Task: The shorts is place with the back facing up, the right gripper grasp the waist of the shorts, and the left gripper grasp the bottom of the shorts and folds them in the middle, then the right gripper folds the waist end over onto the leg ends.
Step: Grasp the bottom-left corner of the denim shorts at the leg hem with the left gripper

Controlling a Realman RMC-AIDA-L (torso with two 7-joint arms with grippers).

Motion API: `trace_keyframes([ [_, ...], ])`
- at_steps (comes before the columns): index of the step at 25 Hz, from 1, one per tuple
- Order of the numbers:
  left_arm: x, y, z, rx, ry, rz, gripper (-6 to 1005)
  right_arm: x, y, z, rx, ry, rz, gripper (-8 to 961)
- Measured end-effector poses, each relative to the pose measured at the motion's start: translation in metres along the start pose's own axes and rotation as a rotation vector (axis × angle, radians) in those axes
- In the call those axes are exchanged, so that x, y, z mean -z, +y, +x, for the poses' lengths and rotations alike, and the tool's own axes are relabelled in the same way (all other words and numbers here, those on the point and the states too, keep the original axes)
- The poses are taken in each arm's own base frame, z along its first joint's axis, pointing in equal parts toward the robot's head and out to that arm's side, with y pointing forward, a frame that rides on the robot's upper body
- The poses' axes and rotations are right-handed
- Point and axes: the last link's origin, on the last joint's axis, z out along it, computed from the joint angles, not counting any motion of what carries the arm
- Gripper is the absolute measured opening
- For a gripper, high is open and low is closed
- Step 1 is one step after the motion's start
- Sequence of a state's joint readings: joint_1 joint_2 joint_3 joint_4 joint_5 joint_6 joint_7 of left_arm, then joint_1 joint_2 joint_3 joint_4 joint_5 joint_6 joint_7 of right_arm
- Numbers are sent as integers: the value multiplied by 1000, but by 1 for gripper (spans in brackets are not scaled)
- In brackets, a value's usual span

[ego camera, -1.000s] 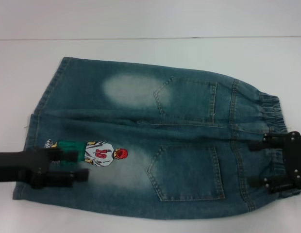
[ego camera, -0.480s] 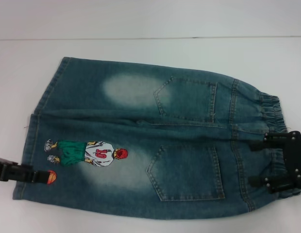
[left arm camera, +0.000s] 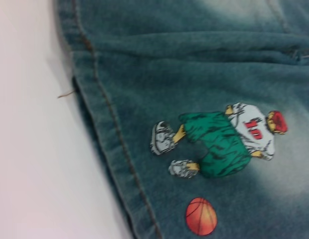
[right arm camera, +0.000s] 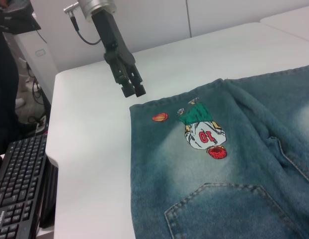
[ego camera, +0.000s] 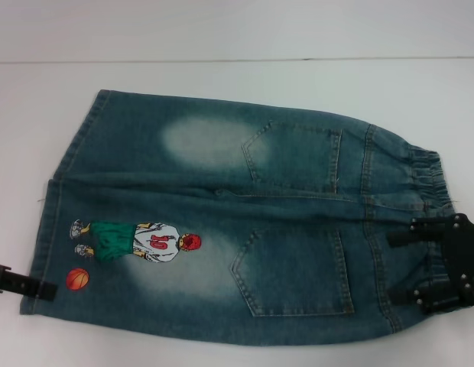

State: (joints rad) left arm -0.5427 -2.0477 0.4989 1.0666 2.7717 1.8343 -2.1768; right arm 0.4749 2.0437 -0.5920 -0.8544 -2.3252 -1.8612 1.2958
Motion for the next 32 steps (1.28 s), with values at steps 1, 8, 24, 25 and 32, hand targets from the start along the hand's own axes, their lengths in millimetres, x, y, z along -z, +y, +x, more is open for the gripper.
trace_keyframes([
  [1, 0, -1, 0, 5, -6, 7, 841, 0, 0, 0, 0, 1, -1, 882],
  [8, -5, -1, 0, 10, -40, 30, 842, -1, 0, 0, 0, 1, 0, 878],
  [24, -18, -3, -3, 16, -82, 66, 841, -1, -1, 0, 0, 2, 2, 869],
  [25, -18, -2, -3, 16, -82, 64, 841, -1, -1, 0, 0, 2, 3, 869],
  [32, -25, 2, -1, 9, -79, 51, 797, -1, -1, 0, 0, 3, 7, 865],
])
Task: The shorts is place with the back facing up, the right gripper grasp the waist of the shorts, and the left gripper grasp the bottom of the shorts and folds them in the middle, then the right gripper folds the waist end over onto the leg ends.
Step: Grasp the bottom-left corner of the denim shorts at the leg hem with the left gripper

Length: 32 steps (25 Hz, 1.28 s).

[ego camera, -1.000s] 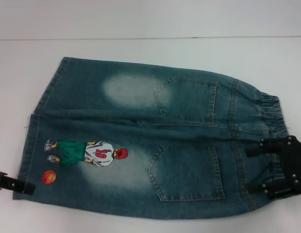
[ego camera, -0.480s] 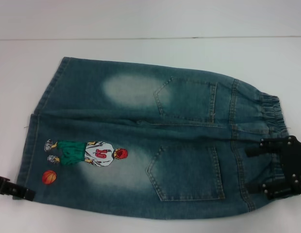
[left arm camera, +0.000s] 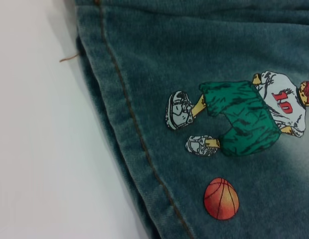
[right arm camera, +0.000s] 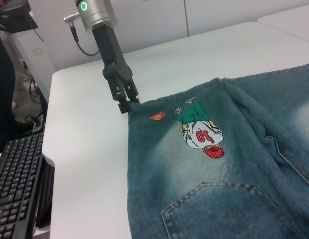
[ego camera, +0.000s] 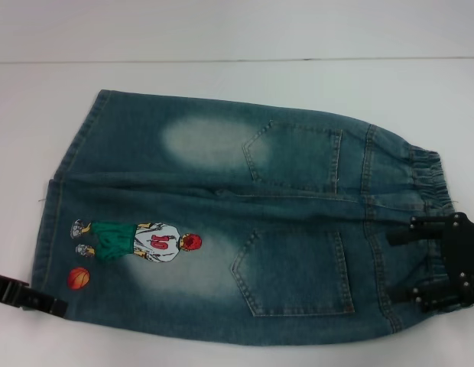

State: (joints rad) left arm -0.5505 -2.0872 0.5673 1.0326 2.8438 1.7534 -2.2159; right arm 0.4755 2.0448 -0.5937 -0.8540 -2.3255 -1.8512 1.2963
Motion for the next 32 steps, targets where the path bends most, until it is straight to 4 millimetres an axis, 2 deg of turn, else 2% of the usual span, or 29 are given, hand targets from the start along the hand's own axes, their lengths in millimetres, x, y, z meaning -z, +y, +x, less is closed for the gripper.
trace_keyframes([
  [8, -6, -1, 7, -1, 14, 5, 738, 0, -1, 0, 0, 2, 8, 861],
  [24, -9, 3, 13, -8, 27, 3, 97, -1, -1, 0, 0, 2, 9, 853],
  [32, -9, 8, 21, -43, 34, -5, 80, 4, -2, 0, -46, -5, 28, 848],
])
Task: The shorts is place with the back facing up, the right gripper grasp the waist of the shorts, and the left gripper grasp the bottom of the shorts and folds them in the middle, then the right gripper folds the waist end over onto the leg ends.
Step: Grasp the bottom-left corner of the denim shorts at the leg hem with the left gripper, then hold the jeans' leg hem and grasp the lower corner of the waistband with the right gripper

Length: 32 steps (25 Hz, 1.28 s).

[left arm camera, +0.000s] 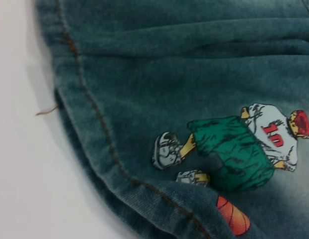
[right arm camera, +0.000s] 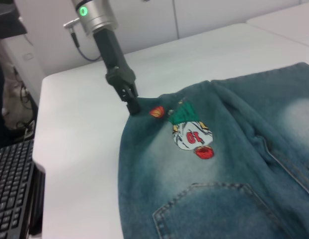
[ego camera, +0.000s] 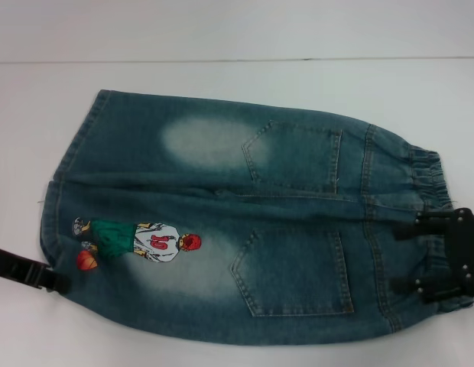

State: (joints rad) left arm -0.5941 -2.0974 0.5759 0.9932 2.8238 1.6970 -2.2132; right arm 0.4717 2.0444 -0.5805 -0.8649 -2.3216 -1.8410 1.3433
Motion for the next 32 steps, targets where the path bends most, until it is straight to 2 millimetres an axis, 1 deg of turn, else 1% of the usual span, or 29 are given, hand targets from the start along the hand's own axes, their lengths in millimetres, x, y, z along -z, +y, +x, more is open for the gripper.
trace_keyframes([
  [2, 0, 1, 2, -6, -2, -4, 75, 3, -2, -1, -43, 25, 8, 847],
  [5, 0, 2, 4, -11, -4, -6, 74, 12, -3, -8, -110, 111, 19, 846],
  [10, 2, 0, 5, -15, -3, 6, 74, 32, -4, -23, -255, 312, 70, 843],
  [14, 2, 1, 6, -31, -14, 14, 74, 40, -6, -32, -342, 504, 136, 841],
  [18, 1, 1, 7, -40, -22, 22, 74, 34, -9, -36, -393, 704, 180, 839],
  [21, 1, 1, 8, -44, -24, 24, 73, 25, -8, -38, -392, 783, 181, 837],
  [26, 1, 0, 8, -44, -22, 28, 73, 9, -6, -38, -388, 807, 136, 835],
  [32, 1, 0, 8, -42, -19, 29, 73, 0, -6, -36, -379, 774, 105, 831],
])
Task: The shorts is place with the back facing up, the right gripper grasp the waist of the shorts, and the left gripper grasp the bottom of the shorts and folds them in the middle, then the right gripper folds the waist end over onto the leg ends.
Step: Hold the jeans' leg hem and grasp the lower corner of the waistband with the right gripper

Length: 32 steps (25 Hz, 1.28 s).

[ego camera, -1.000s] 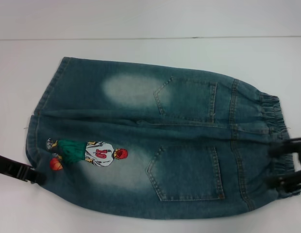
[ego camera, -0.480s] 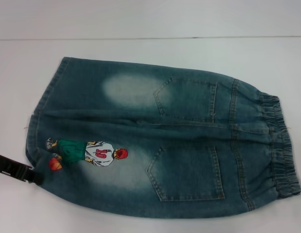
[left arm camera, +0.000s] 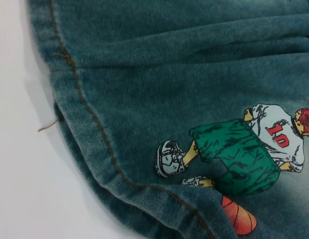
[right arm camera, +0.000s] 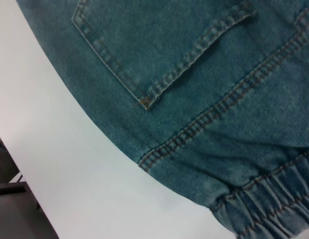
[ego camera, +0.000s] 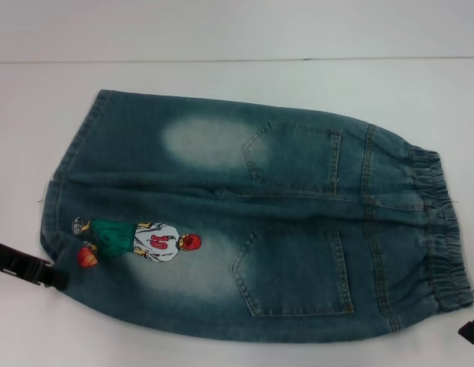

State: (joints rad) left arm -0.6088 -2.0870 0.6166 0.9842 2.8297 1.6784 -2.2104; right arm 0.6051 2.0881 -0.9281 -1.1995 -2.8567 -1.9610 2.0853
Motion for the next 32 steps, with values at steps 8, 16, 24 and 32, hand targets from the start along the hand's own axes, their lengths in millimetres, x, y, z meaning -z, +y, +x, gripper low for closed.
trace_keyframes([
  [8, -1, 1, 3, -5, 7, 5, 74, -9, -2, 0, 2, 2, -17, 827],
  [16, -4, 1, 4, -10, 3, 7, 74, -6, 0, -8, 79, -86, -24, 823],
  [24, -5, 1, 3, -10, 0, 6, 73, -18, -2, -11, 114, -117, -41, 819],
  [32, -4, 2, 7, -15, 4, 10, 73, -19, -4, -2, 124, -109, -32, 770],
])
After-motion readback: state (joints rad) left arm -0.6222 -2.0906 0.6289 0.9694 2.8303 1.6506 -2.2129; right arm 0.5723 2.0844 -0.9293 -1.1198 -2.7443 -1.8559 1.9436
